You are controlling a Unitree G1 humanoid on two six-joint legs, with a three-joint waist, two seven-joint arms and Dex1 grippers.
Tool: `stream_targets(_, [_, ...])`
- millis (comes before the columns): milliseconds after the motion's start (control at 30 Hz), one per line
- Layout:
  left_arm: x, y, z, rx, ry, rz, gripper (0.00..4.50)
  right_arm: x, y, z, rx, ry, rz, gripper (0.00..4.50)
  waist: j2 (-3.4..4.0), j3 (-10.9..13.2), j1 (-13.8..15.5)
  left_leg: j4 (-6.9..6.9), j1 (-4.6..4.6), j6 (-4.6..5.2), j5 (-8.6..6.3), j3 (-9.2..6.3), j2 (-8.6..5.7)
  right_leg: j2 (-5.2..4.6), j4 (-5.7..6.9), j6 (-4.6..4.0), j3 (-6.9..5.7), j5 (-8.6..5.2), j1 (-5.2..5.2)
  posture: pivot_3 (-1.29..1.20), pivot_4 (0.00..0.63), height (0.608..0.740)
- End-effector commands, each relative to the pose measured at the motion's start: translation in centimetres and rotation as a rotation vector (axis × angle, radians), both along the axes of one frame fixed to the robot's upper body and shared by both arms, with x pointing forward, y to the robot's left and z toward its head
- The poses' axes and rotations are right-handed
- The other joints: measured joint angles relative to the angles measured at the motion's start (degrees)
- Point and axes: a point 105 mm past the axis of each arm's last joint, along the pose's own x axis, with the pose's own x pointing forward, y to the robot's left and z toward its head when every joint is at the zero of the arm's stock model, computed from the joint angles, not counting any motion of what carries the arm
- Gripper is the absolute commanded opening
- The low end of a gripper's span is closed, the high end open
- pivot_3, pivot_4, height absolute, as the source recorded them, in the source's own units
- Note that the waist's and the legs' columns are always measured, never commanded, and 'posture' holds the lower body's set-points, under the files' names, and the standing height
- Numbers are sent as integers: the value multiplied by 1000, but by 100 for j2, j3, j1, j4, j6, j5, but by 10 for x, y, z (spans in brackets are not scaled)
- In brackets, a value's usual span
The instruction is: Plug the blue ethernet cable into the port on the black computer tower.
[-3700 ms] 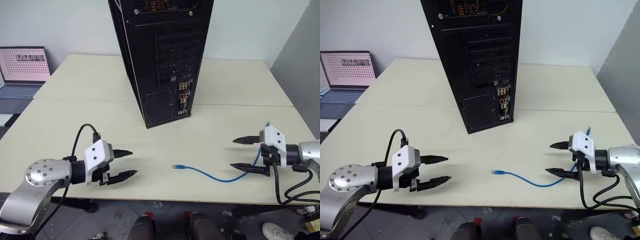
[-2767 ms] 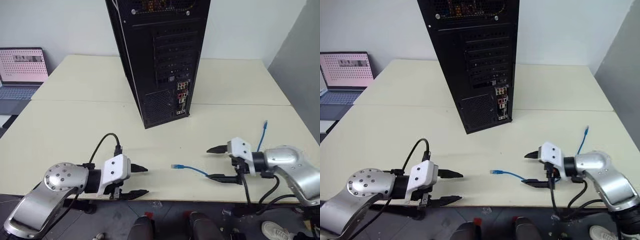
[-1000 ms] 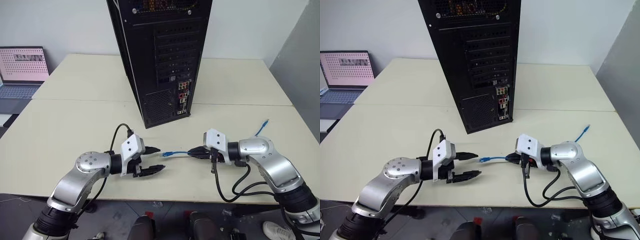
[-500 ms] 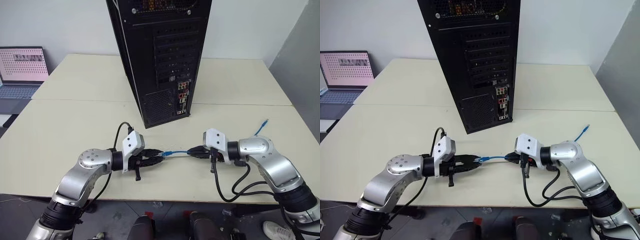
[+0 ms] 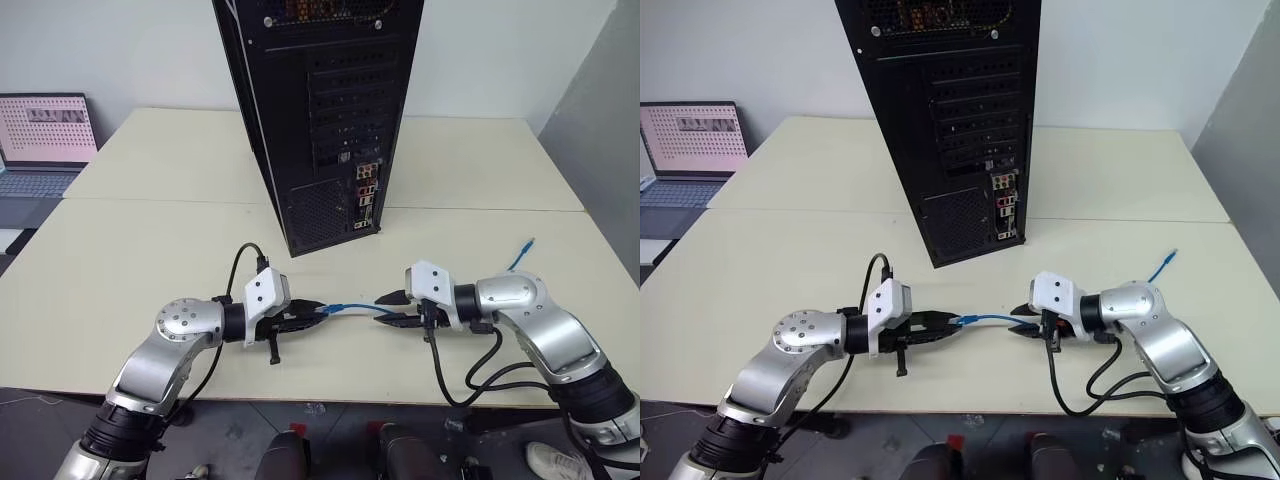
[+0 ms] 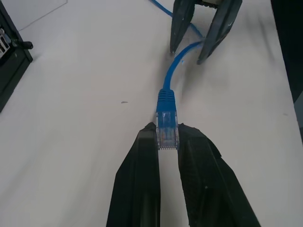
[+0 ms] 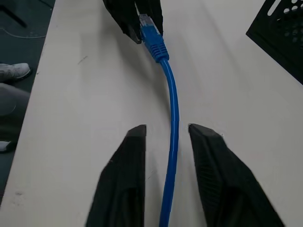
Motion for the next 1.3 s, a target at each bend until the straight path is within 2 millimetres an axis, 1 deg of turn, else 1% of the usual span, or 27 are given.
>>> stream_targets(33, [-3,-3,2,47,-176,-64,268,-3,-7,26,54,8,30,2388,0,0,1,0,0,0,0,0,0,0,-1,0,0,0,0,0,150,740])
stream_targets(100, [-3,-3,1,75,-257,-92,268,-3,-7,31,89,45,20,2808,0,0,1,0,0,0,0,-1,2,-1,-1,0,0,0,0,0,150,740])
stream_targets(133, [-3,-4,4,90,-351,-112,268,-4,-5,35,132,80,3,3073,0,0,3,0,0,0,0,-2,2,-1,0,-1,0,0,0,0,150,740])
stream_targets(167, [-2,-6,9,106,-500,-131,268,-5,-1,39,186,128,-9,3294,0,0,3,0,1,0,0,-2,3,-2,0,-1,1,1,0,0,150,740])
stream_targets(200, [-5,-8,12,99,-587,-162,268,-7,2,42,234,176,-21,3364,0,0,7,0,1,0,0,-3,5,-4,-1,-1,2,1,0,0,150,740])
stream_targets(267, [-7,-11,16,76,-675,-184,268,-9,7,44,284,233,-37,3364,0,0,8,-3,1,0,0,-6,6,-23,-1,-3,6,1,0,0,150,740])
stream_targets(400, [-11,-14,30,31,-900,-205,268,-8,18,41,358,314,-97,3364,0,-1,16,-2,-5,0,0,-11,0,-33,0,-3,4,2,0,0,150,740])
stream_targets(500, [-10,-12,31,38,-1000,-194,268,-7,24,40,411,371,-121,3364,0,-1,14,-2,-6,0,0,-8,-5,-35,-1,0,0,3,0,0,150,740])
stream_targets(767, [-4,-8,36,50,-1105,-163,268,-7,30,50,501,448,-135,3364,0,-1,10,-3,-6,1,0,-9,-6,-34,1,1,-13,3,0,0,150,740])
stream_targets(933, [-4,-8,38,47,-1140,-147,268,-8,32,51,507,467,-136,3364,0,-1,7,-3,-5,1,0,-7,-6,-33,1,2,-13,4,0,0,150,740])
stream_targets(967, [-4,-8,39,40,-1143,-139,268,-9,33,51,506,469,-135,3179,0,-1,7,-3,-5,1,0,-8,-6,-33,1,2,-14,4,0,0,150,740])
stream_targets(1100, [-4,-10,42,32,-1165,-130,268,-9,35,49,500,475,-137,3179,0,-1,6,-5,-5,1,0,-8,-6,-33,1,2,-15,4,0,0,150,740])
stream_targets(1167, [-4,-11,42,32,-1167,-134,268,-8,36,49,505,476,-139,2994,0,-1,6,-5,-5,1,0,-8,-6,-33,1,2,-14,4,0,0,150,740])
stream_targets(1300, [-7,-11,40,36,-1168,-147,268,-7,37,51,516,480,-138,2994,1,-1,4,-5,-5,1,0,-8,-5,-33,2,2,-15,4,0,0,150,740])
